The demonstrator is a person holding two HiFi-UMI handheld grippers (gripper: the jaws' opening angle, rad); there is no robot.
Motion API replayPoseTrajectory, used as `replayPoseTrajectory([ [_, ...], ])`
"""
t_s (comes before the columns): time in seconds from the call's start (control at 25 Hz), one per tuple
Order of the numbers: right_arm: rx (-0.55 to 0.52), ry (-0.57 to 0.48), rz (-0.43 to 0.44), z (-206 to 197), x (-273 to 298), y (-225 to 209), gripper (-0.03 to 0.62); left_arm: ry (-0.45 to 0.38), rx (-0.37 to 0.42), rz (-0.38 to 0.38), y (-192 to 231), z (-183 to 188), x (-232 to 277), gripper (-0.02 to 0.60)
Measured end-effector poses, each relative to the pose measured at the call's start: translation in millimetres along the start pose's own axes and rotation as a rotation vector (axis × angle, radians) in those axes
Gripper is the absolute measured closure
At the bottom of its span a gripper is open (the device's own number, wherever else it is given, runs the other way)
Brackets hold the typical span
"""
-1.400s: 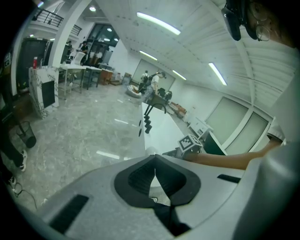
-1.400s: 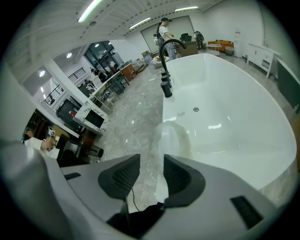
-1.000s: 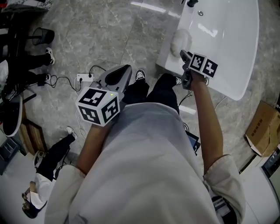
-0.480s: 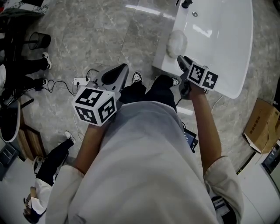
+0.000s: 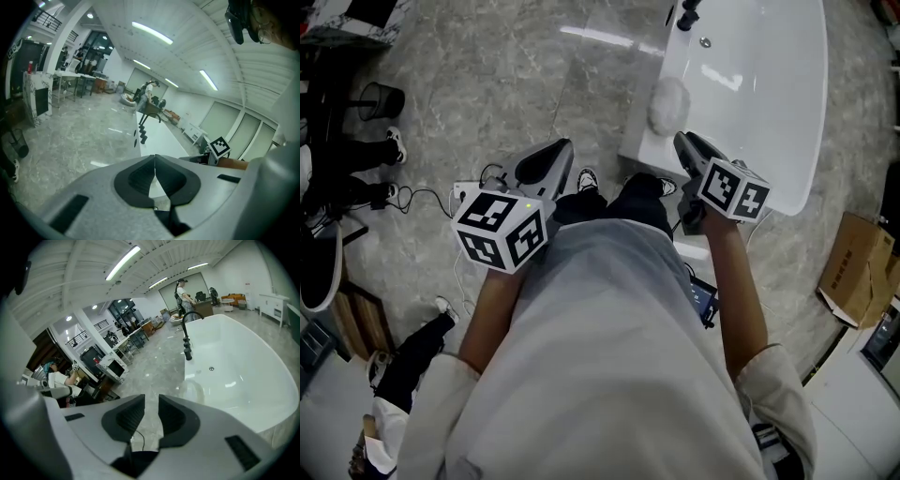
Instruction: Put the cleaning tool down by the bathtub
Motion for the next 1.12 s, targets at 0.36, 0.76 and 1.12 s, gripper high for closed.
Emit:
replayPoseTrajectory([
  [0.36, -0.043, -0.056, 0.002, -3.7, -23.6, 15.9, 0.526, -0.056, 0.023, -0.033, -10.6, 13.0, -9.3, 0.572],
  [0.76, -0.082, -0.115, -0.011, -12.2, -49.0, 30.6, 0.556, -0.100, 0.001, -0.050, -11.7, 14.4, -16.3, 0.572],
  [1.12, -0.155, -0.142, -0.021, -17.3, -73.5, 43.4, 0.562, -0.089, -0.001, -0.059, -16.0, 12.4, -12.6, 0.573],
])
Point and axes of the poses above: the fingertips, and each gripper's own axes: x forward along the fingers, y to its left, z out of its top, the point moved 8 cm from there along -x, backward along the fingers, and after that the axes turned 5 degrees about y, right-handed, at the moved point
